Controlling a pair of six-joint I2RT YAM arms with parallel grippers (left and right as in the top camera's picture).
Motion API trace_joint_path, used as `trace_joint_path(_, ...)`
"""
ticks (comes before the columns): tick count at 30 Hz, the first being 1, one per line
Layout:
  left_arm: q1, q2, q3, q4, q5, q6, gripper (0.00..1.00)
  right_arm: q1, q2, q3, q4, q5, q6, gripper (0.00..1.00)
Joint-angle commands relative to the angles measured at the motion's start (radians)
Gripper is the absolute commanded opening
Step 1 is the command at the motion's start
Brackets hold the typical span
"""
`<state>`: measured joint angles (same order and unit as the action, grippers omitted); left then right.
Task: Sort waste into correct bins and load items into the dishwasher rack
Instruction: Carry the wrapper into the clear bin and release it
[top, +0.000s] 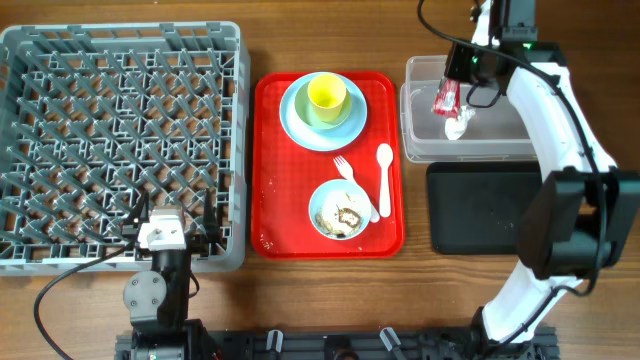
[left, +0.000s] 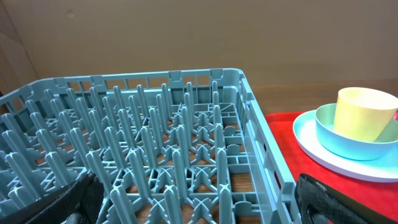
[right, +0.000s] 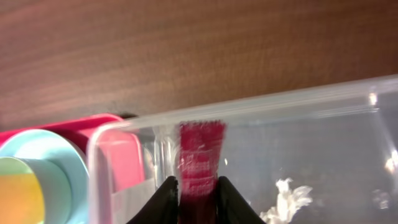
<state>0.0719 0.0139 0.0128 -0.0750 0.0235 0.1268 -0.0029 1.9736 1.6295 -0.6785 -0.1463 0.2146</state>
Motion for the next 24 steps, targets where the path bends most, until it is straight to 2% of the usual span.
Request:
trace_joint_path(1,-0.005,-0.006,-0.007,-0.001,-0.006,0.012,1.0,-0.003,0.016,-0.004,-0.006,-0.014,-0.071,0.61)
trace_joint_path(6,-0.005,-0.006,-0.007,-0.001,-0.006,0.012,1.0,-0.003,-0.051,0.0,-0.058,0.001,-0.069,0.73)
trace_joint_path(8,-0.005,-0.006,-0.007,-0.001,-0.006,0.012,1.0,0.0,-0.106,0.003,-0.1,-0.072,-0.071,0.74)
trace_joint_path(11,-0.005,-0.006,-0.007,-0.001,-0.006,0.012,1.0,0.017,-0.222,0.003,-0.21,-0.29,-0.114,0.72)
trace_joint_path(13,-0.005,-0.006,-0.007,-0.001,-0.006,0.012,1.0,0.06,-0.299,0.003,-0.32,-0.349,-0.113,0.7)
trace_joint_path(15,-0.005,-0.006,-0.007,-0.001,-0.006,0.012,1.0,0.13,-0.345,0.0,-0.404,-0.33,-0.109,0.61)
trace_joint_path(17,-0.005,-0.006,-0.007,-0.001,-0.006,0.012,1.0,0.275,-0.352,-0.012,-0.502,-0.324,-0.11,0.49)
trace_joint_path(18,-0.005,-0.006,-0.007,-0.001,-0.006,0.012,1.0,0.316,-0.352,-0.026,-0.506,-0.323,-0.107,0.46)
trace_joint_path(19,-0.005,-0.006,-0.007,-0.001,-0.006,0.012,1.0,0.378,-0.352,-0.054,-0.504,-0.322,-0.106,0.38)
trace_joint_path(22,-0.005,-0.006,-0.007,-0.001,-0.006,0.012,1.0,0.525,-0.352,-0.149,-0.461,-0.274,-0.025,0.37)
trace_joint_path(24,-0.005,-0.006,-0.007,-0.001,-0.006,0.012,1.0,0.628,-0.352,-0.234,-0.423,-0.166,0.07,0.38)
